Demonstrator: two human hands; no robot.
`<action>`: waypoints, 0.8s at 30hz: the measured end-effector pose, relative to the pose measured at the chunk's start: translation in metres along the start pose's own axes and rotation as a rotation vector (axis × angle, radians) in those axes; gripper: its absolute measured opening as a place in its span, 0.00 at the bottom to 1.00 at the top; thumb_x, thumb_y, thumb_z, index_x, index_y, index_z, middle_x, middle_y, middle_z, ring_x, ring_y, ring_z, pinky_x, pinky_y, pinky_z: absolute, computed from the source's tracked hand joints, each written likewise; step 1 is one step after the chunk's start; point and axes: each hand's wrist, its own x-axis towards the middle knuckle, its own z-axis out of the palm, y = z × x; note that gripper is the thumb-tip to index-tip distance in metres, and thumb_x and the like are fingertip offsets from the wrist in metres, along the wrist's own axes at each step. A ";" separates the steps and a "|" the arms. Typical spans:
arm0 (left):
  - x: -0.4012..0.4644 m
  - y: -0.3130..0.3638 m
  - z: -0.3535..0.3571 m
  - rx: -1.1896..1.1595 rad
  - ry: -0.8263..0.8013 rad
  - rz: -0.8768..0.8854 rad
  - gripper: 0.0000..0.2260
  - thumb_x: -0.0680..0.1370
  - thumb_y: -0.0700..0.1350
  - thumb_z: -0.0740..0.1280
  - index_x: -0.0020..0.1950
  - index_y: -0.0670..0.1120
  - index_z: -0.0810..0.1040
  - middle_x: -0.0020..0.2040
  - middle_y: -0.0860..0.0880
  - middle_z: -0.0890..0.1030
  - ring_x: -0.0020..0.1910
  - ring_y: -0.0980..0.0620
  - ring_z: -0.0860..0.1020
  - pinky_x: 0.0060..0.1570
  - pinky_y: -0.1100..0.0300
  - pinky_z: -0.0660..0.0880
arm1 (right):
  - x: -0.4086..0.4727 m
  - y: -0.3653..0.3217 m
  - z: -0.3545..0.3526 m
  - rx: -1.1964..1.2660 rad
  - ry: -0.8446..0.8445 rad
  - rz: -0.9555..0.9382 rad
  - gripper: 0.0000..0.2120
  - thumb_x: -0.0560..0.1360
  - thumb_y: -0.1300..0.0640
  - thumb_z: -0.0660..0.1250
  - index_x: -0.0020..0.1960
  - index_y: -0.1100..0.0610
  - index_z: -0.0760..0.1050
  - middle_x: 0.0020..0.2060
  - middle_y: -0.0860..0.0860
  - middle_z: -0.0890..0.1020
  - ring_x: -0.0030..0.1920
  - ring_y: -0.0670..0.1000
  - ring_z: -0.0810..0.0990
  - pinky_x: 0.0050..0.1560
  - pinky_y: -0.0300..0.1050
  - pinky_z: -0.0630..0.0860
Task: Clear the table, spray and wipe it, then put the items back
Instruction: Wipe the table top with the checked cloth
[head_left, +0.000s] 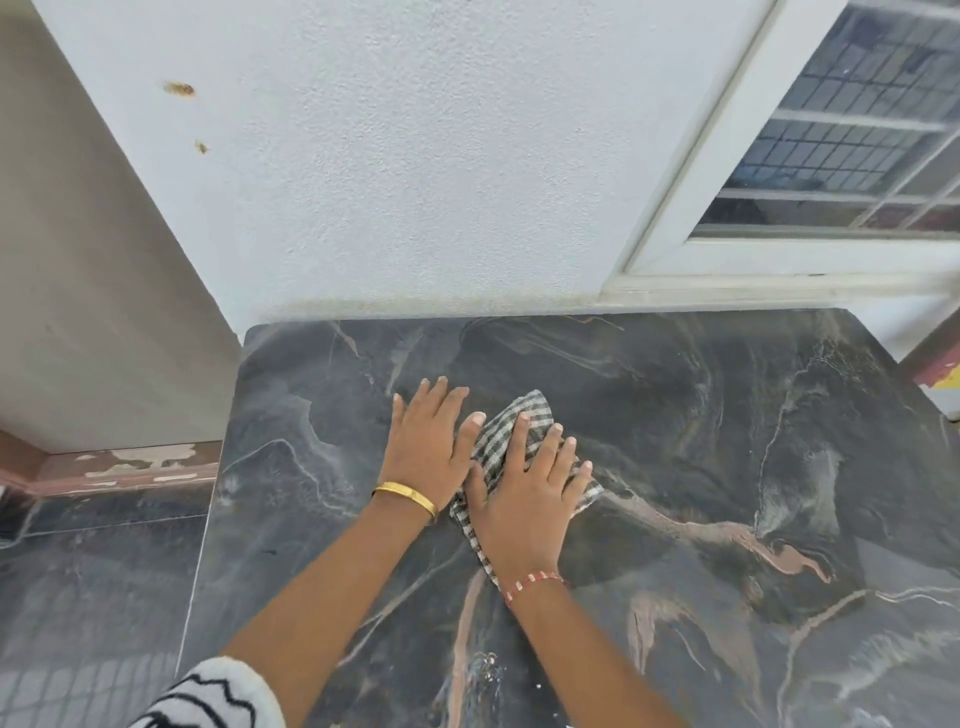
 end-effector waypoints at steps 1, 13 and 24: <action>0.001 -0.010 -0.007 0.030 0.003 0.018 0.37 0.70 0.62 0.35 0.72 0.48 0.62 0.75 0.45 0.59 0.76 0.47 0.52 0.74 0.48 0.43 | 0.002 -0.015 0.001 0.014 -0.003 0.006 0.34 0.72 0.38 0.50 0.70 0.57 0.68 0.64 0.67 0.73 0.65 0.68 0.71 0.66 0.67 0.62; 0.010 -0.098 -0.054 0.144 0.004 0.004 0.38 0.69 0.63 0.33 0.73 0.49 0.60 0.76 0.47 0.58 0.77 0.48 0.51 0.74 0.49 0.41 | 0.075 -0.080 0.005 0.040 -0.078 -0.016 0.35 0.77 0.36 0.47 0.77 0.53 0.44 0.76 0.63 0.51 0.75 0.64 0.48 0.73 0.64 0.42; 0.010 -0.158 -0.075 0.128 0.049 -0.115 0.37 0.70 0.64 0.36 0.73 0.48 0.61 0.76 0.46 0.58 0.76 0.48 0.52 0.74 0.51 0.41 | 0.133 -0.105 0.012 0.017 -0.047 0.067 0.36 0.76 0.36 0.47 0.77 0.53 0.44 0.76 0.62 0.53 0.76 0.64 0.49 0.73 0.63 0.43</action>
